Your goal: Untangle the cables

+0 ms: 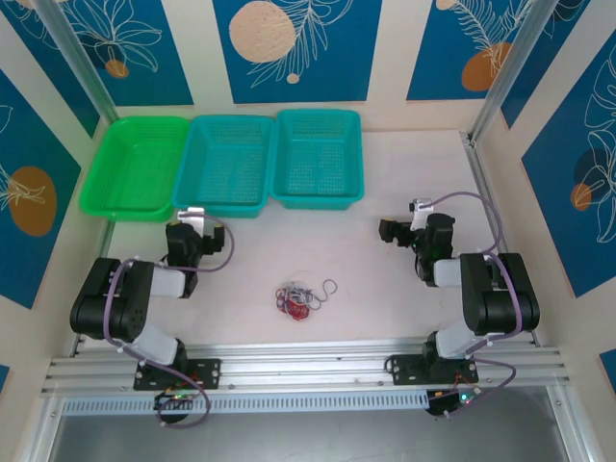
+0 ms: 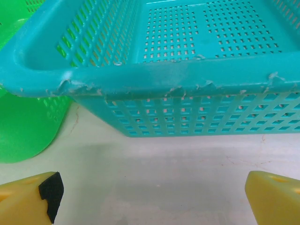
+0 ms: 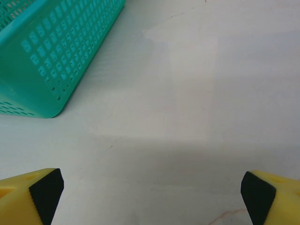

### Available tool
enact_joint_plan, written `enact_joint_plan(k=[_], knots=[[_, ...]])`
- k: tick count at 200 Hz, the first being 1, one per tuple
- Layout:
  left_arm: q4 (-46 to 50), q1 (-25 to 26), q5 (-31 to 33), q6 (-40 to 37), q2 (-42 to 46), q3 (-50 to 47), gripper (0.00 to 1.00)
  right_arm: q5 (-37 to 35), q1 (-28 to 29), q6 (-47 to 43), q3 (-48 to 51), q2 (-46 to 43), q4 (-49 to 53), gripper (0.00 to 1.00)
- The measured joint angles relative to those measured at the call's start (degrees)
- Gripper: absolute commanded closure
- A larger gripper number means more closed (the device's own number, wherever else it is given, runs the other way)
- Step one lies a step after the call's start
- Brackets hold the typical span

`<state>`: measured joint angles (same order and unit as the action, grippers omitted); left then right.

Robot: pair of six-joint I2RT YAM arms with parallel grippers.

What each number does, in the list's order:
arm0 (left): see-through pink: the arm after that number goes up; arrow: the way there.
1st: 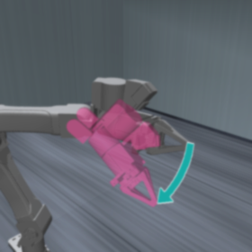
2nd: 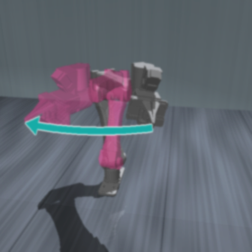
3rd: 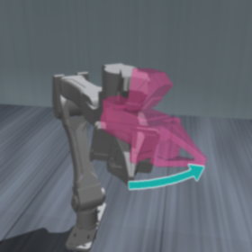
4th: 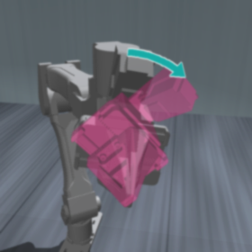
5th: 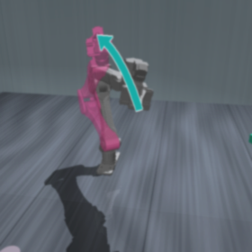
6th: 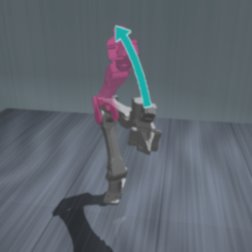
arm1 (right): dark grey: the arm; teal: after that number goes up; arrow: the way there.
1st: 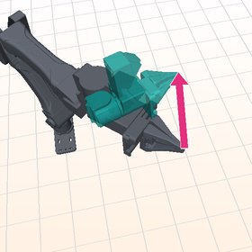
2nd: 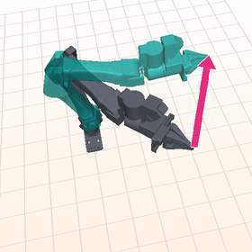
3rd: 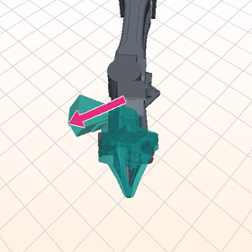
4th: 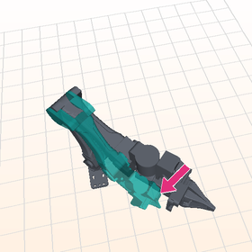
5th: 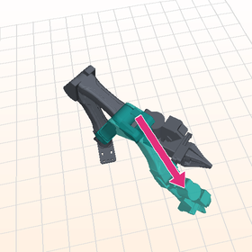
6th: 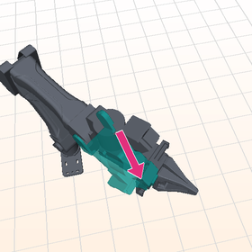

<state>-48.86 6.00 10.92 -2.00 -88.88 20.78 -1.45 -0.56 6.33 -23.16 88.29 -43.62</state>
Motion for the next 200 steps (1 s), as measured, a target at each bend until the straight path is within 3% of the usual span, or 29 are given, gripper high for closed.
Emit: enact_joint_plan(k=[90,105,134,157,200], knots=[[0.0,0.0,0.0,0.0,0.0,0.0,0.00,0.0,-0.1,0.0,0.0,0.0,-0.2,0.00],[0.0,0.0,0.0,0.0,0.0,0.0,0.00,0.0,-0.2,-0.2,0.0,0.0,-0.3,0.10],[-0.6,0.0,-0.2,0.1,3.5,-1.3,0.00,-3.0,0.6,0.1,0.1,-2.2,0.5,0.00],[0.4,0.0,0.4,0.2,11.1,-4.5,0.00,-7.7,0.8,3.2,0.0,-10.9,6.8,0.01],[20.1,0.0,2.3,6.6,32.4,-1.0,0.07,-8.6,-4.7,18.3,-8.0,-32.4,31.9,0.00]])
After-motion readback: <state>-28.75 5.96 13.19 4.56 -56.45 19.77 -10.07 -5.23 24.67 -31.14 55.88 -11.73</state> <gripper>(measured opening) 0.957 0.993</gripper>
